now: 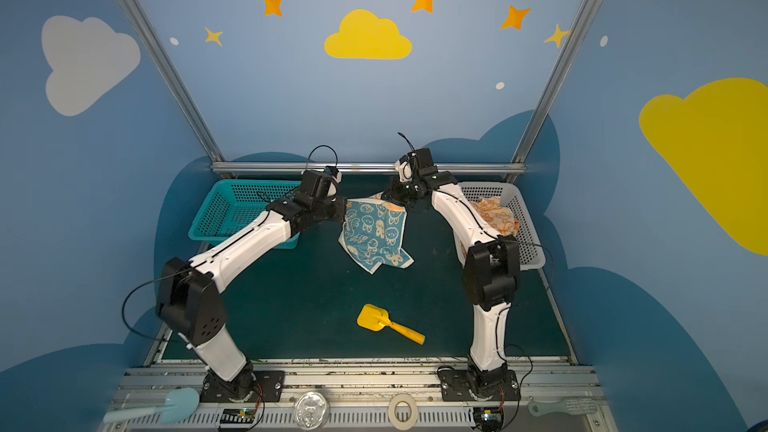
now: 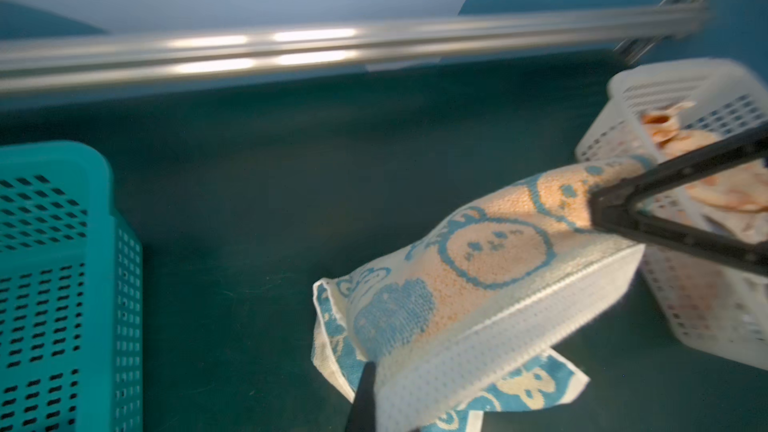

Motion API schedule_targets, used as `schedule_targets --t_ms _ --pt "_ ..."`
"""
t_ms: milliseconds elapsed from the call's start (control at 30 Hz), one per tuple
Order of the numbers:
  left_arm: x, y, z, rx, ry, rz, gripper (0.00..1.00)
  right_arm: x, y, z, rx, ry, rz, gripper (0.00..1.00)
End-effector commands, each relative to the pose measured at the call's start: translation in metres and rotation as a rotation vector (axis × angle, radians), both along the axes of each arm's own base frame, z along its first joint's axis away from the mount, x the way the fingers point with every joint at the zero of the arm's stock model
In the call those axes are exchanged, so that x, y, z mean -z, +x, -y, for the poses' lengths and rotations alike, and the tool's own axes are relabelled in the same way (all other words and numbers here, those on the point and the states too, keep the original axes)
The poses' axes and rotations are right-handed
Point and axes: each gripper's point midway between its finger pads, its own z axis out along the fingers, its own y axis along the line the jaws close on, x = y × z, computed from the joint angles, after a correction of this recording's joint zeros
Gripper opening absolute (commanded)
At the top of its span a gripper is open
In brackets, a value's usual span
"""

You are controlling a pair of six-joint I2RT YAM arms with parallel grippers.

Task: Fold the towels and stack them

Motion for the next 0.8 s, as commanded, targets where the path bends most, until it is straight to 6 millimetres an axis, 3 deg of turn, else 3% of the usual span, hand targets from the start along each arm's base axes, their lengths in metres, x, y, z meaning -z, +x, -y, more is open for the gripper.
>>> schedule_targets --t_ms 0,67,200,333,533,767 --pt "0.015 0.023 -0.035 -0.141 0.078 -0.053 0.03 0.041 0.019 0.05 0.092 -0.12 -0.117 0.27" --pt "0.024 0.03 -0.033 -0.135 0.104 -0.092 0.03 0.048 0.022 0.059 0.106 -0.145 -0.172 0.47" --pt "0.034 0.041 -0.026 -0.119 0.126 -0.122 0.03 0.048 0.017 0.072 0.096 -0.187 -0.207 0.56" --pt "0.034 0.044 -0.027 -0.128 0.128 -0.116 0.03 0.047 0.001 0.069 0.071 -0.182 -0.201 0.65" --pt "0.029 0.051 -0.03 -0.143 0.141 -0.084 0.03 0.048 -0.042 0.064 0.013 -0.17 -0.215 0.74" --pt "0.02 0.08 -0.022 -0.145 0.154 -0.048 0.03 0.085 -0.098 0.068 -0.003 -0.217 -0.288 0.79"
